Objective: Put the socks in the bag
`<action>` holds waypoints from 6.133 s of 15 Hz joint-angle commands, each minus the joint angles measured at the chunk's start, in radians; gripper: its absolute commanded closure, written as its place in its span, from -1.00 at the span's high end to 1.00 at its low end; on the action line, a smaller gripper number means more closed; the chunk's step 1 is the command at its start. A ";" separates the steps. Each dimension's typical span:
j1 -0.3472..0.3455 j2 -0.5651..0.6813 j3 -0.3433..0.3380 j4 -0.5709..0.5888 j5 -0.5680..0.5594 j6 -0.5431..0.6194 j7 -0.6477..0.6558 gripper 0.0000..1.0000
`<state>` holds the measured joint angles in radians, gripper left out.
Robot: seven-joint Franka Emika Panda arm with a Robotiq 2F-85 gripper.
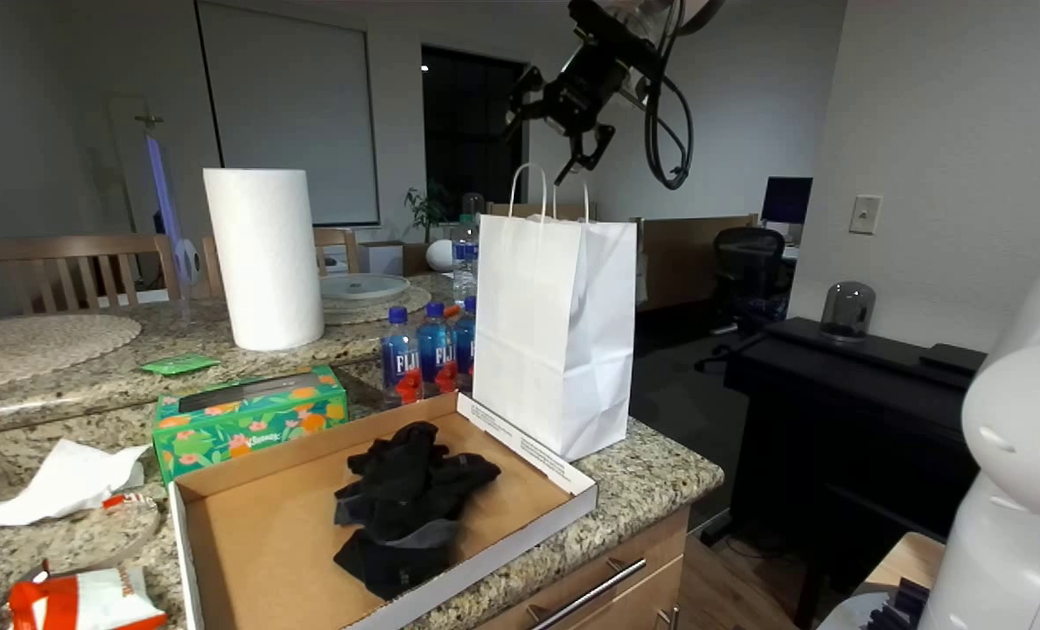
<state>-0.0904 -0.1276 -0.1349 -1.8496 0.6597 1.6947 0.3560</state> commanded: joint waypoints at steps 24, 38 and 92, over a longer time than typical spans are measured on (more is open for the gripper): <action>0.299 0.095 0.367 0.058 -0.672 0.134 -0.002 1.00; 0.366 0.246 0.387 -0.103 -0.637 0.230 -0.020 1.00; 0.337 0.402 0.352 0.176 -0.543 -0.044 -0.254 -0.83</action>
<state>0.2421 0.3173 0.2183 -1.7406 0.1287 1.7893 0.1071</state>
